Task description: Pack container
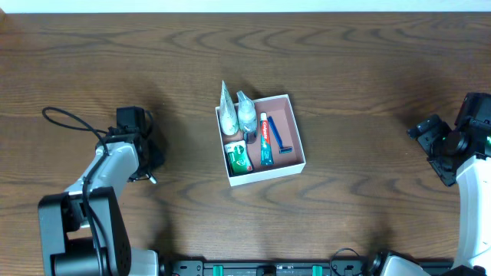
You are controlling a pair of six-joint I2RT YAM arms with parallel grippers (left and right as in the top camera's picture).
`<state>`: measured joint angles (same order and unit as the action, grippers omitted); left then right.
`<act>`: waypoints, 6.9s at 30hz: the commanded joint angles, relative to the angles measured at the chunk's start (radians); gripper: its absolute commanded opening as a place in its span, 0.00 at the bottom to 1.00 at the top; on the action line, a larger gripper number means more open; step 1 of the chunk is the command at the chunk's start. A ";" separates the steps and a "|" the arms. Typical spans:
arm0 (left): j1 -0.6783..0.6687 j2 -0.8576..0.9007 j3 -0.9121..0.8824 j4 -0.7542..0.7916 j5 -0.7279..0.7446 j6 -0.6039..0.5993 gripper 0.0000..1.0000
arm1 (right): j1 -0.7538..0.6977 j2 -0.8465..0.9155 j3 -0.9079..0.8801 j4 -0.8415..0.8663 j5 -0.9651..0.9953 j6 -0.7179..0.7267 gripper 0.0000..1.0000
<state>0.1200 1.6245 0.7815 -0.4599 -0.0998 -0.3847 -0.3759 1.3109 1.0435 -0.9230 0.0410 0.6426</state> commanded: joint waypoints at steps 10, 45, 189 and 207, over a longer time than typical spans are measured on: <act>0.003 0.094 -0.042 -0.009 0.014 0.017 0.06 | -0.004 0.001 0.008 -0.001 0.007 -0.012 0.99; -0.803 -0.509 0.434 -0.181 0.079 0.034 0.06 | -0.004 0.001 0.008 -0.001 0.007 -0.012 0.99; -1.007 -1.108 0.443 -0.790 -0.237 -0.084 0.98 | -0.004 0.001 0.008 -0.001 0.007 -0.012 0.99; -0.653 -1.236 -0.225 0.010 -0.268 -0.075 0.98 | -0.004 0.001 0.008 -0.001 0.007 -0.012 0.99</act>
<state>-0.5949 0.4065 0.6426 -0.5308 -0.4053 -0.5144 -0.3759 1.3109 1.0439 -0.9222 0.0406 0.6426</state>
